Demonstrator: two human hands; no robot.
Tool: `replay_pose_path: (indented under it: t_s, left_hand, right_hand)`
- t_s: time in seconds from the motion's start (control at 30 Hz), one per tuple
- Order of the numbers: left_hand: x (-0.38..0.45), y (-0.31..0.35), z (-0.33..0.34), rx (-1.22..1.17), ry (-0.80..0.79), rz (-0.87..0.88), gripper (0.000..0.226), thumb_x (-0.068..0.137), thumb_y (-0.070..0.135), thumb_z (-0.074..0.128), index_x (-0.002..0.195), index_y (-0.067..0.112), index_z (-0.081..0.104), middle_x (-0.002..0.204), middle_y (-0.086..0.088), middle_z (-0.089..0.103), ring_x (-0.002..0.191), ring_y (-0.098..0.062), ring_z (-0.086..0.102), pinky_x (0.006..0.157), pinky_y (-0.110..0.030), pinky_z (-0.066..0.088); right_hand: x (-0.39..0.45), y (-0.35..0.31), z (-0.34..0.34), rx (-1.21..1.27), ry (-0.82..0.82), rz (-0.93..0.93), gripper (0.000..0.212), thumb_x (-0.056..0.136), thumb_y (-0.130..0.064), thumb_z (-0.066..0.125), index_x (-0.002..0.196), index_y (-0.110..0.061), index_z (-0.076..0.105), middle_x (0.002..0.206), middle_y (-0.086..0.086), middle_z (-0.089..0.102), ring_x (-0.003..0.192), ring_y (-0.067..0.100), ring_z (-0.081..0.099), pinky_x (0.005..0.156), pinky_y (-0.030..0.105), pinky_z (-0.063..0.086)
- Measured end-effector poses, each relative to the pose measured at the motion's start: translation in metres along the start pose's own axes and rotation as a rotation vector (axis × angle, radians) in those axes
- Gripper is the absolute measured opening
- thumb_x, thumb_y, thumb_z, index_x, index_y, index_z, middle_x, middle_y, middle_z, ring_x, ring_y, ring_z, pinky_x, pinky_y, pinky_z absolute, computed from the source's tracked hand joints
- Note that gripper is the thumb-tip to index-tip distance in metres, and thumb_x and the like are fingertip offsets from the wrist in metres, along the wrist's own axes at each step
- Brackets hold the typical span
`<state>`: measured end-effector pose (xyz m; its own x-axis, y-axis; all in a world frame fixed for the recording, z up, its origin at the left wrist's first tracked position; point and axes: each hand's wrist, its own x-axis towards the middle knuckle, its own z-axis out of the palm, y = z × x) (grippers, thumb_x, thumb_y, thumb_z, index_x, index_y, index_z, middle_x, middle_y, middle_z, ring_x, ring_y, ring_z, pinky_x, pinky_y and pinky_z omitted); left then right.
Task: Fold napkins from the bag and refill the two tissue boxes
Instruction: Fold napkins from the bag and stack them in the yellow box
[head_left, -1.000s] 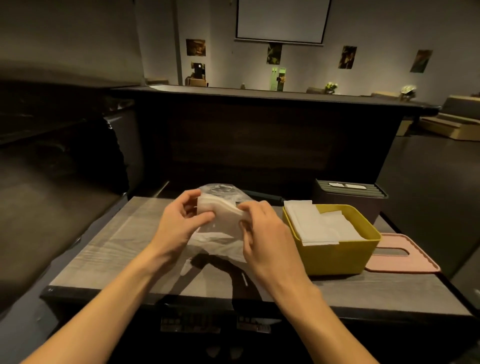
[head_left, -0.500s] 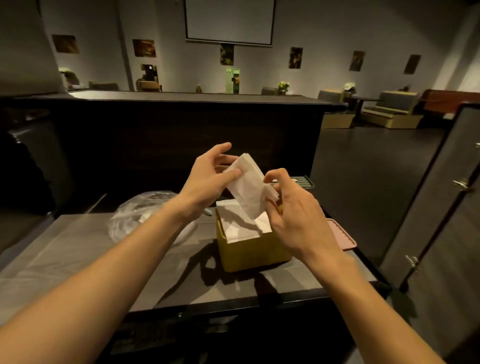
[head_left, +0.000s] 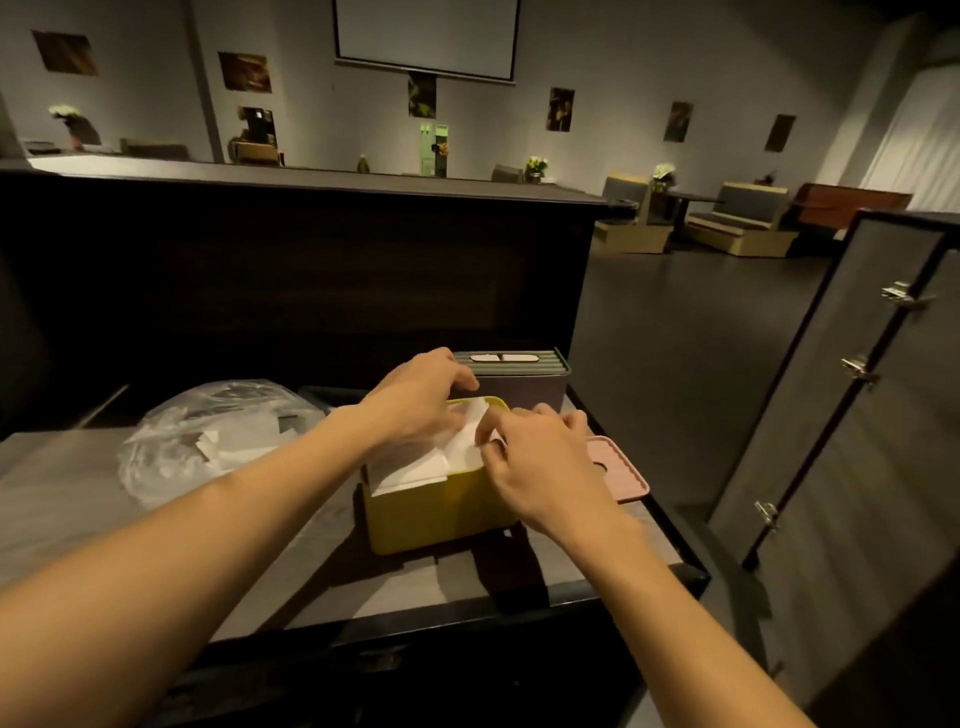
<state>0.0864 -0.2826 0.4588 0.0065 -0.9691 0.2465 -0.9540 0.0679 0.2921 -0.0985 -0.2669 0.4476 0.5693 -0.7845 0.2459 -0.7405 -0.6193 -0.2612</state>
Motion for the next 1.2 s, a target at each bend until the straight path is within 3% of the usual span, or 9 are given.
replay_pose_path:
  t_s: [0.13,0.23,0.3,0.4,0.5,0.63,0.8,1.0,1.2]
  left_hand:
    - [0.001,0.000,0.002,0.091,-0.013,0.023,0.041,0.094,0.035,0.073,0.133,0.026,0.065,0.137,0.003,0.054,0.122,-0.017,0.054,0.106,-0.038,0.045]
    - [-0.005,-0.004,-0.017,0.077,0.017,0.030,0.036,0.096,0.033,0.070,0.131,0.024,0.066,0.128,0.004,0.054,0.108,-0.011,0.056,0.095,-0.028,0.047]
    - [-0.013,-0.005,-0.033,0.081,-0.004,0.051,0.033,0.097,0.035,0.069,0.126,0.021,0.069,0.122,0.004,0.055,0.098,-0.007,0.054,0.085,-0.020,0.045]
    - [-0.029,-0.011,-0.049,0.054,-0.265,0.026,0.046,0.089,0.054,0.072,0.124,0.025,0.066,0.120,0.010,0.051,0.097,-0.004,0.053,0.078,-0.016,0.042]
    - [-0.040,-0.019,-0.048,0.079,-0.450,-0.025,0.063,0.080,0.065,0.073,0.130,0.028,0.063,0.128,0.013,0.044,0.112,-0.006,0.050,0.086,-0.018,0.043]
    - [-0.043,-0.028,-0.042,0.044,-0.439,-0.018,0.058,0.085,0.058,0.073,0.133,0.026,0.064,0.134,0.010,0.039,0.121,-0.010,0.045,0.102,-0.026,0.045]
    - [-0.043,-0.026,-0.045,0.099,-0.445,0.047,0.060,0.090,0.059,0.068,0.139,0.023,0.061,0.132,0.010,0.038,0.119,-0.007,0.042,0.101,-0.022,0.040]
    - [-0.056,-0.037,-0.066,0.041,-0.314,0.095,0.045,0.095,0.060,0.060,0.124,0.027,0.070,0.127,0.011,0.049,0.110,-0.006,0.054,0.096,-0.025,0.048]
    - [-0.097,-0.100,-0.099,0.075,-0.106,-0.072,0.024,0.100,0.036,0.064,0.117,0.022,0.074,0.116,0.005,0.062,0.100,-0.010,0.061,0.093,-0.034,0.055]
  right_hand:
    - [0.010,0.004,-0.004,-0.068,-0.054,-0.003,0.029,0.106,-0.037,0.048,0.128,-0.031,0.066,0.142,0.000,0.048,0.133,0.022,0.040,0.113,0.045,0.028]
    - [0.029,0.003,-0.015,0.110,-0.046,-0.041,0.029,0.103,-0.030,0.059,0.132,-0.031,0.062,0.145,-0.002,0.047,0.134,0.021,0.046,0.114,0.042,0.041]
    - [0.045,-0.001,-0.022,0.089,-0.161,-0.086,0.038,0.100,-0.027,0.066,0.137,-0.029,0.061,0.143,-0.001,0.051,0.130,0.022,0.054,0.109,0.040,0.048]
    - [0.060,-0.007,-0.022,-0.076,-0.393,-0.113,0.045,0.097,-0.034,0.071,0.140,-0.030,0.061,0.140,0.001,0.055,0.127,0.025,0.054,0.107,0.041,0.045]
    - [0.066,-0.006,-0.013,-0.166,-0.450,-0.113,0.042,0.098,-0.039,0.069,0.140,-0.035,0.062,0.144,-0.001,0.052,0.132,0.026,0.049,0.113,0.046,0.033]
    - [0.067,-0.007,-0.009,-0.199,-0.446,-0.099,0.043,0.099,-0.040,0.068,0.141,-0.038,0.060,0.148,-0.002,0.050,0.140,0.027,0.043,0.121,0.054,0.015]
    - [0.060,-0.012,-0.021,-0.155,-0.340,-0.092,0.045,0.096,-0.042,0.071,0.139,-0.035,0.060,0.139,-0.006,0.062,0.138,0.025,0.048,0.122,0.057,0.010]
    - [0.065,-0.063,-0.039,-0.206,-0.097,-0.210,0.035,0.102,-0.037,0.063,0.137,-0.033,0.061,0.132,-0.008,0.066,0.129,0.017,0.055,0.107,0.044,0.030]
    - [0.096,-0.142,-0.005,0.036,-0.136,-0.240,0.032,0.098,-0.022,0.069,0.129,-0.030,0.066,0.122,-0.003,0.069,0.108,0.017,0.066,0.096,0.040,0.058]
